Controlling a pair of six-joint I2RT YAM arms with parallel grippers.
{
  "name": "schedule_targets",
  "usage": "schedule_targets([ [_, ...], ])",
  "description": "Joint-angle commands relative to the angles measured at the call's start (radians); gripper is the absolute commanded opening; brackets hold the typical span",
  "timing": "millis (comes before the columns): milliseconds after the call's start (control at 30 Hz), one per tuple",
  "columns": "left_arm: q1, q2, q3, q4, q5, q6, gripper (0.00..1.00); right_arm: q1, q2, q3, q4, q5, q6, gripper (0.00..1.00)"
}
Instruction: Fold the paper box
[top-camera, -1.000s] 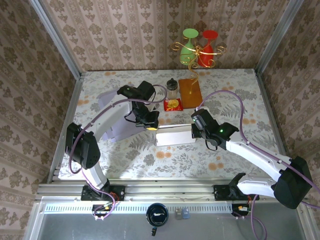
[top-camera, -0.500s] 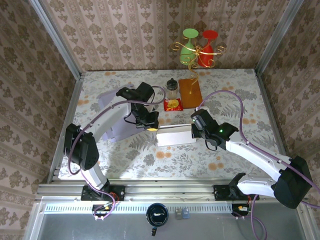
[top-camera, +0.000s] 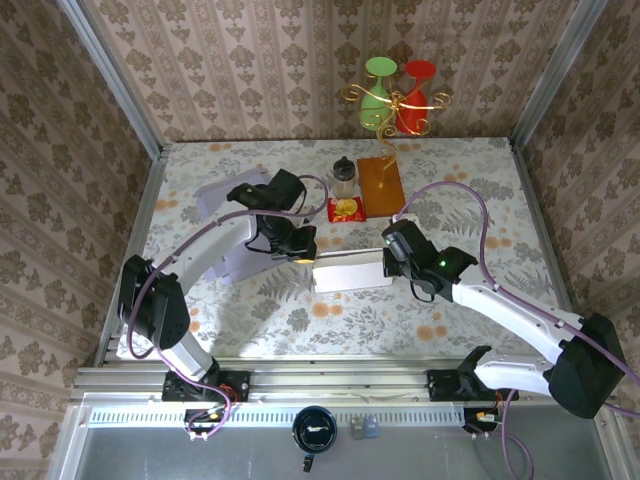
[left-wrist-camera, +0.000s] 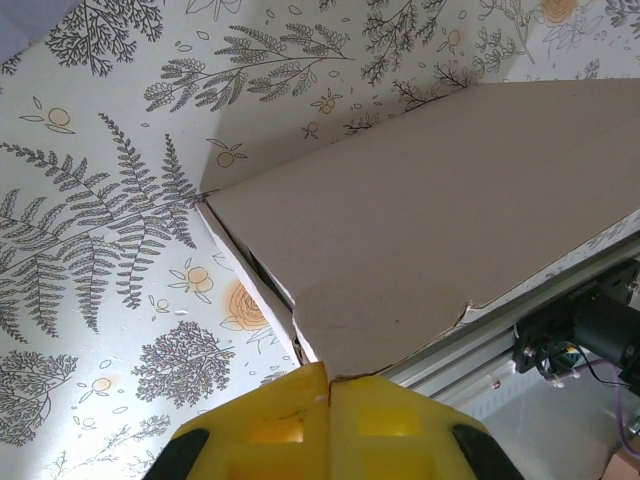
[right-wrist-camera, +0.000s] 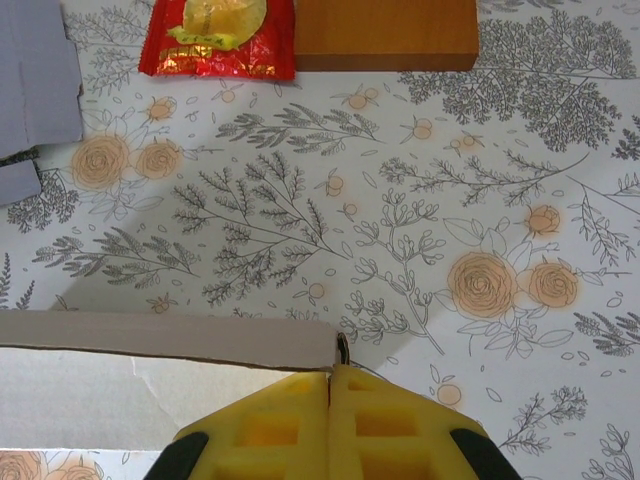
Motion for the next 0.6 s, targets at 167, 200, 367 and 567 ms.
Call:
schedule_targets([
  [167,-0.034,0.003,-0.03,-0.009,-0.033,0.014,0.0,0.023,-0.008,-0.046,0.017,-0.041,-0.006,0.0],
  [200,-0.037,0.003,-0.027,-0.015,-0.039,0.019,0.0,0.022,-0.007,-0.048,0.019,-0.041,-0.005,0.0],
  [367,-0.046,0.008,-0.024,-0.038,-0.066,0.036,0.0,0.024,-0.008,-0.054,0.025,-0.038,-0.009,0.0],
  [567,-0.064,-0.008,-0.057,-0.023,-0.098,0.032,0.0,0.027,-0.011,-0.059,0.029,-0.031,-0.018,0.0],
])
